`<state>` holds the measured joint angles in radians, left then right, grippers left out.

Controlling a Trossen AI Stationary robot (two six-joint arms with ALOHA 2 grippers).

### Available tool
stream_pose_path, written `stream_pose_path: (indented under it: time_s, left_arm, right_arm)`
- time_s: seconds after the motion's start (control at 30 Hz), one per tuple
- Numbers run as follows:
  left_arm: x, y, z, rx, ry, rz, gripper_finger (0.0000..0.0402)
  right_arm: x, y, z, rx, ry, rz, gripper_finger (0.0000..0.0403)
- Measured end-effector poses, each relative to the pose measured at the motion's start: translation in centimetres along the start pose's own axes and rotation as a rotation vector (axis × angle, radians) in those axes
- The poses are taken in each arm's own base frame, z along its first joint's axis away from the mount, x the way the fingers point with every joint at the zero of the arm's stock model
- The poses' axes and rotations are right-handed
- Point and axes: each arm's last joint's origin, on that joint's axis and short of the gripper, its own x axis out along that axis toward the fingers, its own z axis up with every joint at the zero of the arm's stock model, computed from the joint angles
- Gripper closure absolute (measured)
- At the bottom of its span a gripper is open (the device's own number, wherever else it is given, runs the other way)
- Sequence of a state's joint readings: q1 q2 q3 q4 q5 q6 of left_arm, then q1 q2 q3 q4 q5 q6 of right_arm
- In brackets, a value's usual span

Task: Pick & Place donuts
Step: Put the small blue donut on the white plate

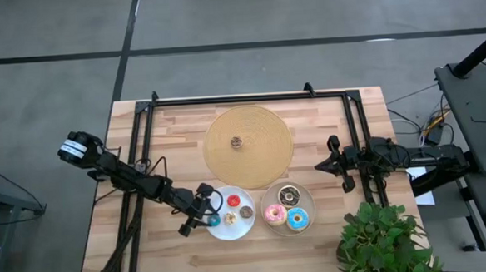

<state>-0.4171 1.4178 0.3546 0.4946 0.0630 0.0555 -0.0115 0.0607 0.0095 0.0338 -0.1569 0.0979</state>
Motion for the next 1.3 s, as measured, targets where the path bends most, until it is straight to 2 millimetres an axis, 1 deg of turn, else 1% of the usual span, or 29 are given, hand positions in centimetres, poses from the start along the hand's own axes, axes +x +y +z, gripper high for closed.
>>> stream_pose_path:
  time_s: [0.97, 1.1, 1.3]
  left_arm:
    - [0.06, 0.05, 0.29, -0.001, -0.007, 0.006, 0.0216]
    - [0.24, 0.06, 0.12, -0.010, 0.001, 0.006, 0.0216]
    - [0.85, 0.18, 0.45, -0.011, 0.004, 0.008, 0.0216]
  right_arm:
    - [0.00, 0.00, 0.01, -0.001, 0.000, 0.000, 0.0394]
    - [0.00, 0.00, 0.00, 0.004, 0.000, 0.000, 0.0394]
    - [0.00, 0.00, 0.00, 0.002, 0.000, 0.000, 0.0394]
